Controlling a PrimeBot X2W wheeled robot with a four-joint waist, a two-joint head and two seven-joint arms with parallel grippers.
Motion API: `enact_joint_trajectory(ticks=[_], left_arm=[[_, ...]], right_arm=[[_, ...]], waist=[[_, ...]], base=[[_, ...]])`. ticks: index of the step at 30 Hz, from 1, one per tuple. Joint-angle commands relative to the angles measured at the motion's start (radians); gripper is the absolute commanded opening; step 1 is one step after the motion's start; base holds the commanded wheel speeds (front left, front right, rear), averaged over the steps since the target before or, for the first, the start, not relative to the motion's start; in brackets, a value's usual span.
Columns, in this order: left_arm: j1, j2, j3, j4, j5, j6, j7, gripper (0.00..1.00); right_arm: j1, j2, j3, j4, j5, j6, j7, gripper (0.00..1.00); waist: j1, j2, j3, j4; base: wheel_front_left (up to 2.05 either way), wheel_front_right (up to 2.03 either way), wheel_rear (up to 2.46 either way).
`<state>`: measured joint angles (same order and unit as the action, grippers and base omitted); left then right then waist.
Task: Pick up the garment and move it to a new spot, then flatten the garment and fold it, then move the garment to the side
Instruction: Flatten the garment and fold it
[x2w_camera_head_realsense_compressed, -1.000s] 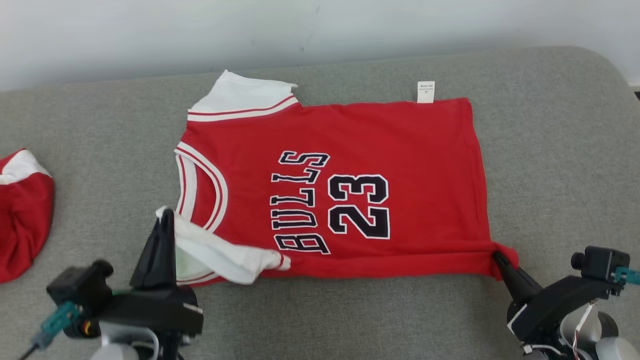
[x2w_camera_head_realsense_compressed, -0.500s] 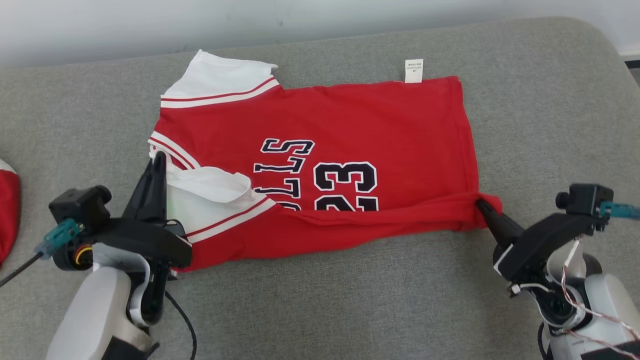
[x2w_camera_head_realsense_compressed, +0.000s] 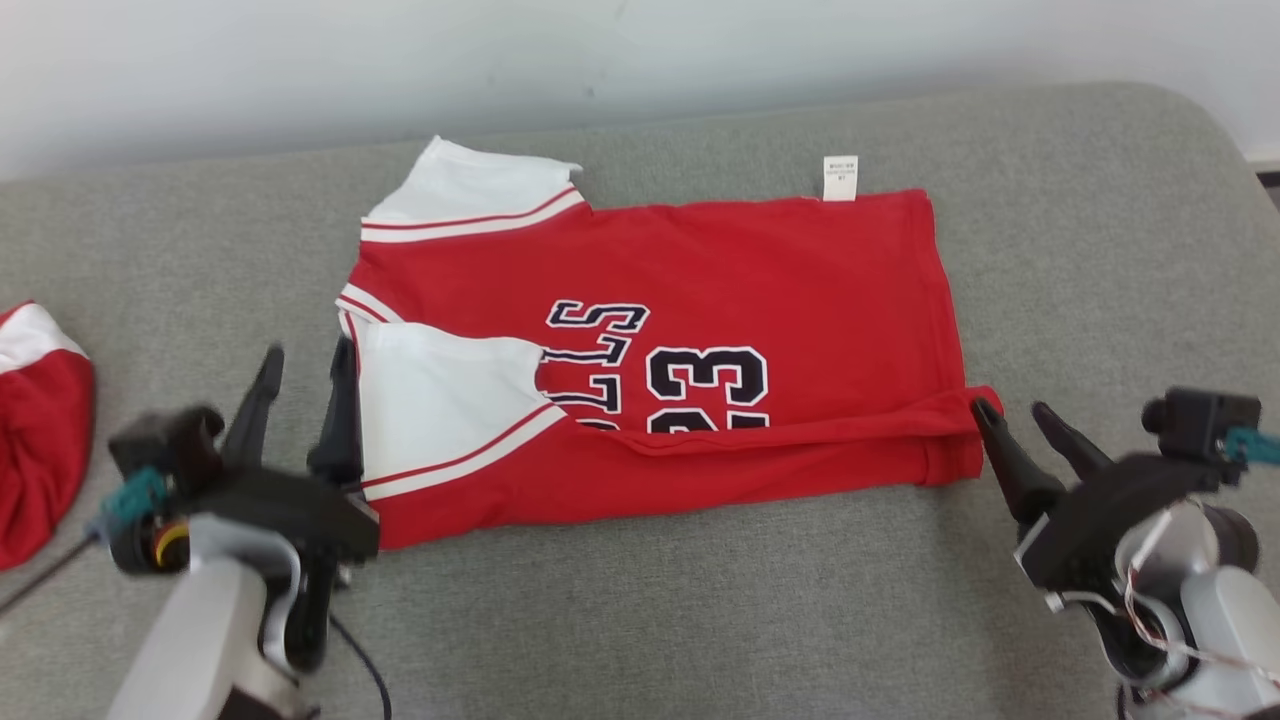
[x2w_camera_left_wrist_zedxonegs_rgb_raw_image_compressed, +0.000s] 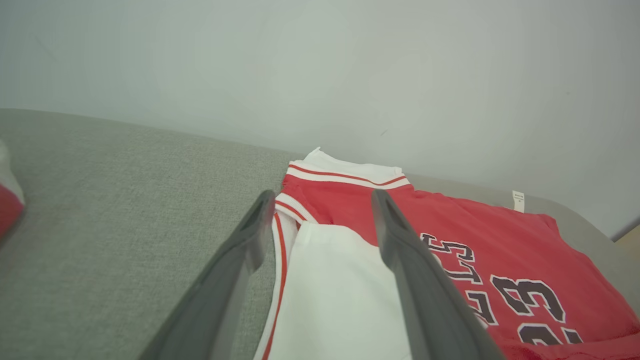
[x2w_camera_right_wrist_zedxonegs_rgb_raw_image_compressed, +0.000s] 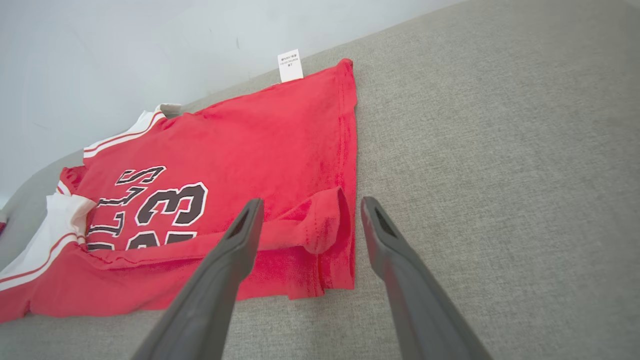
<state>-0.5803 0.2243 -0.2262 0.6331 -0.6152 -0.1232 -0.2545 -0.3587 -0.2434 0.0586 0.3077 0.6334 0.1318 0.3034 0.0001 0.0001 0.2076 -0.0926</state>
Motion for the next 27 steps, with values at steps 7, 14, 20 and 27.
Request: enact_joint_trajectory(ticks=[7, 14, 20, 27], left_arm=[[0.196, -0.004, 0.037, -0.097, 0.046, 0.007, -0.010, 1.00], [0.342, -0.021, 0.038, -0.164, 0.122, 0.024, -0.011, 1.00], [0.339, -0.027, 0.018, -0.120, 0.170, 0.024, -0.011, 1.00], [0.280, -0.034, 0.025, -0.044, 0.180, 0.018, -0.011, 1.00]], right_arm=[[0.151, -0.058, 0.040, -0.046, -0.055, -0.002, -0.143, 1.00], [0.197, -0.053, 0.055, -0.008, -0.102, -0.002, -0.228, 1.00], [0.147, -0.048, 0.072, 0.069, -0.128, -0.002, -0.274, 1.00], [0.055, -0.027, 0.107, 0.193, -0.147, -0.002, -0.322, 1.00]], waist=[[-0.0001, -0.0001, -0.056, 0.028], [-0.0001, -0.0001, -0.059, 0.042], [-0.0001, -0.0001, -0.036, 0.046], [-0.0001, -0.0001, -0.002, 0.043]], base=[[0.00, 0.00, 0.00], [0.00, 0.00, 0.00], [0.00, 0.00, 0.00], [0.00, 0.00, 0.00]])
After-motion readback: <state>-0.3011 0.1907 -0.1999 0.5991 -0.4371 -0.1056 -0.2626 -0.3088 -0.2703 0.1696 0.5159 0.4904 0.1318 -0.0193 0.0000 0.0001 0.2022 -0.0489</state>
